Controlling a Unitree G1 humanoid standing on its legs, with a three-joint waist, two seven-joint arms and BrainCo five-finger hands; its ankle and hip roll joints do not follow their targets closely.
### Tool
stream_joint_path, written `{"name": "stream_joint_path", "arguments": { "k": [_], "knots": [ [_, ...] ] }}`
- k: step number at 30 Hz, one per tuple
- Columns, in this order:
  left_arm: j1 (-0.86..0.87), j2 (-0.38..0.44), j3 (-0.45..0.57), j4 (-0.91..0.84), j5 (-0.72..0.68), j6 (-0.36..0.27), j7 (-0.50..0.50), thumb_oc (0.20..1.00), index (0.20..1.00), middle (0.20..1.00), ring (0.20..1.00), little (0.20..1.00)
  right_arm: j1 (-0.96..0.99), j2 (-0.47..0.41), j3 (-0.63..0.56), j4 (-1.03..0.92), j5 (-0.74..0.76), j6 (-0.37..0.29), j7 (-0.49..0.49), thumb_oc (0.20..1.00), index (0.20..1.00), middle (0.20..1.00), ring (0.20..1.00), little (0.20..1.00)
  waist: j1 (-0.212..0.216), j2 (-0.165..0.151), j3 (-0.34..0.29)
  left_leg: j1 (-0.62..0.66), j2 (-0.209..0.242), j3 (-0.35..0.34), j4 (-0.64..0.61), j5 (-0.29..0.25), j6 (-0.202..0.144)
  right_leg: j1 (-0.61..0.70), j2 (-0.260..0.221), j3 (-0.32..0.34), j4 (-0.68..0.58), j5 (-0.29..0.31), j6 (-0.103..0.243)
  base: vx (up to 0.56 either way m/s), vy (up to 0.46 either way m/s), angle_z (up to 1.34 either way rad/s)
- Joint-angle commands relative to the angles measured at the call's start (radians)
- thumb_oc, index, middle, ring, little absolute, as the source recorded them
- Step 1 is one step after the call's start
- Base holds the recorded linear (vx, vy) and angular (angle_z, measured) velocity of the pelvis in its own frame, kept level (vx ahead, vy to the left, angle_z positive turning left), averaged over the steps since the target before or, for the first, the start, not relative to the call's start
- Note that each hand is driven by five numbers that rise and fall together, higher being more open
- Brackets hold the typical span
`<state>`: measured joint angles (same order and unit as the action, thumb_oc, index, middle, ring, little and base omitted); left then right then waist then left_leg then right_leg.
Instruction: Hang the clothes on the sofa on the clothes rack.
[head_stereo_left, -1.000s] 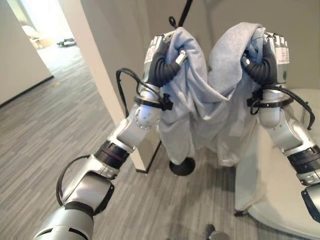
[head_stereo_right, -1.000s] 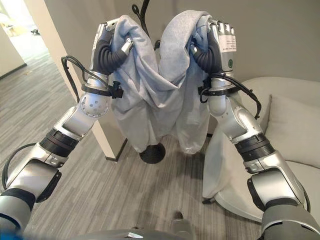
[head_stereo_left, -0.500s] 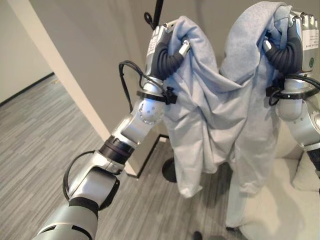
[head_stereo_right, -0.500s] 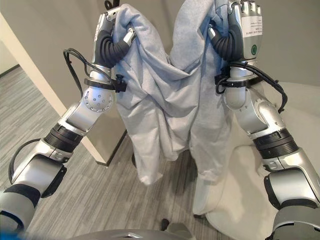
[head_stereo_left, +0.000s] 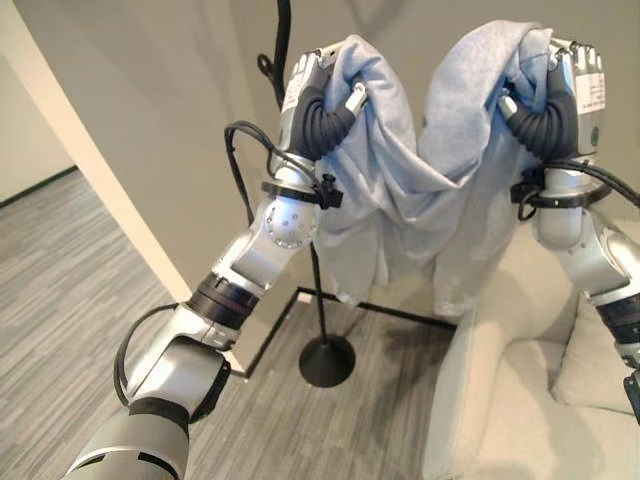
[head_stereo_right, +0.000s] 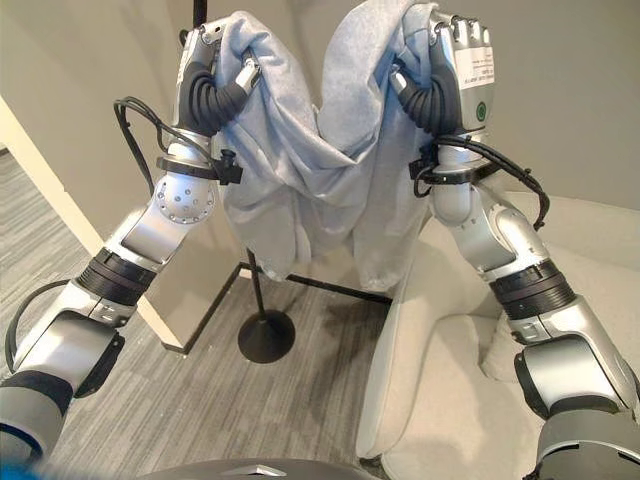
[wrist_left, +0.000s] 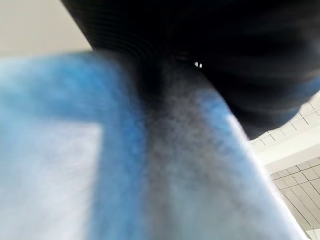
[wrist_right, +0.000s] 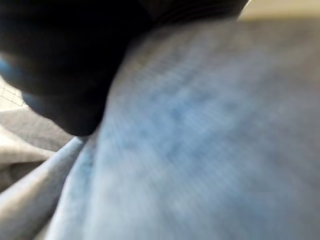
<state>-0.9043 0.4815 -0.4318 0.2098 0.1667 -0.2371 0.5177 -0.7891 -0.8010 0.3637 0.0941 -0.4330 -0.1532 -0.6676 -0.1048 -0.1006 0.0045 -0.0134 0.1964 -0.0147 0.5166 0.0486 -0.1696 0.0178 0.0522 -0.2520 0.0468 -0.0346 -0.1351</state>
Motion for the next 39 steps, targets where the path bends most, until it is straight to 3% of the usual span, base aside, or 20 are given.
{"name": "stream_joint_path", "arguments": {
  "k": [1,2,6,11,12,13,17,39],
  "knots": [
    [-0.009,0.02,0.042,-0.013,-0.034,-0.018,0.015,0.2,0.2,0.2,0.2,0.2,-0.019,-0.005,-0.043,0.002,0.017,-0.014,-0.011,0.2,0.2,0.2,0.2,0.2,0.046,0.009,-0.007,0.023,-0.024,0.037,-0.038,0.035,0.091,0.041,-0.063,0.137,-0.134,0.05,0.19,0.27,0.141,0.17],
    [-0.003,0.038,0.046,-0.02,-0.016,-0.017,0.029,0.2,0.2,0.2,0.2,0.2,-0.046,0.001,-0.032,0.036,0.032,-0.021,0.002,0.2,0.2,0.2,0.2,0.2,0.133,0.033,0.04,-0.165,-0.211,-0.046,-0.458,0.024,0.078,0.119,-0.044,0.171,-0.134,0.016,0.204,0.3,0.133,0.14],
    [-0.005,0.04,0.042,-0.017,-0.013,-0.016,0.031,0.2,0.2,0.2,0.2,0.2,-0.051,0.001,-0.025,0.044,0.033,-0.016,0.003,0.2,0.2,0.2,0.2,0.2,0.13,0.033,0.041,-0.15,-0.216,-0.028,-0.526,0.06,0.074,0.133,-0.044,0.17,-0.134,-0.001,0.202,0.11,0.041,-0.1],
    [-0.006,0.04,0.042,-0.017,-0.012,-0.016,0.031,0.2,0.2,0.2,0.2,0.2,-0.051,0.001,-0.026,0.044,0.033,-0.016,0.003,0.2,0.2,0.2,0.2,0.2,0.131,0.033,0.041,-0.148,-0.216,-0.027,-0.528,0.061,0.074,0.133,-0.044,0.171,-0.134,-0.001,0.202,0.05,0.024,0.15],
    [0.006,0.044,0.042,-0.019,0.001,-0.014,0.028,0.2,0.2,0.2,0.2,0.2,-0.043,0.02,-0.013,0.037,0.015,-0.004,0.016,0.2,0.2,0.2,0.2,0.2,0.14,0.052,0.01,-0.1,-0.211,-0.034,-0.566,0.083,0.078,0.154,-0.033,0.177,-0.134,-0.018,0.205,0.52,0.331,-0.13],
    [0.056,0.053,0.052,-0.032,0.016,-0.012,0.022,0.2,0.2,0.2,0.2,0.2,-0.006,0.06,-0.012,0.03,-0.004,0.012,0.04,0.2,0.2,0.2,0.2,0.2,0.148,0.055,-0.047,-0.006,-0.209,-0.008,-0.604,0.061,0.092,0.185,-0.078,0.172,-0.134,-0.028,0.236,0.62,0.384,-0.19],
    [0.057,0.058,0.055,-0.033,0.012,-0.013,0.02,0.2,0.2,0.2,0.2,0.2,0.003,0.077,-0.018,0.028,-0.011,0.021,0.042,0.2,0.2,0.2,0.2,0.2,0.153,0.053,-0.063,0.006,-0.216,0.013,-0.604,0.037,0.108,0.174,-0.101,0.177,-0.134,-0.025,0.25,0.15,0.144,-0.47],
    [0.093,0.058,0.074,-0.065,0.015,-0.001,0.017,0.2,0.2,0.2,0.2,0.2,0.043,0.098,-0.029,0.003,-0.026,0.033,0.055,0.2,0.2,0.2,0.2,0.2,0.146,0.06,-0.065,0.057,-0.214,0.034,-0.604,-0.015,0.134,0.168,-0.117,0.187,-0.134,-0.02,0.265,0.04,0.013,-0.02]
  ]
}}
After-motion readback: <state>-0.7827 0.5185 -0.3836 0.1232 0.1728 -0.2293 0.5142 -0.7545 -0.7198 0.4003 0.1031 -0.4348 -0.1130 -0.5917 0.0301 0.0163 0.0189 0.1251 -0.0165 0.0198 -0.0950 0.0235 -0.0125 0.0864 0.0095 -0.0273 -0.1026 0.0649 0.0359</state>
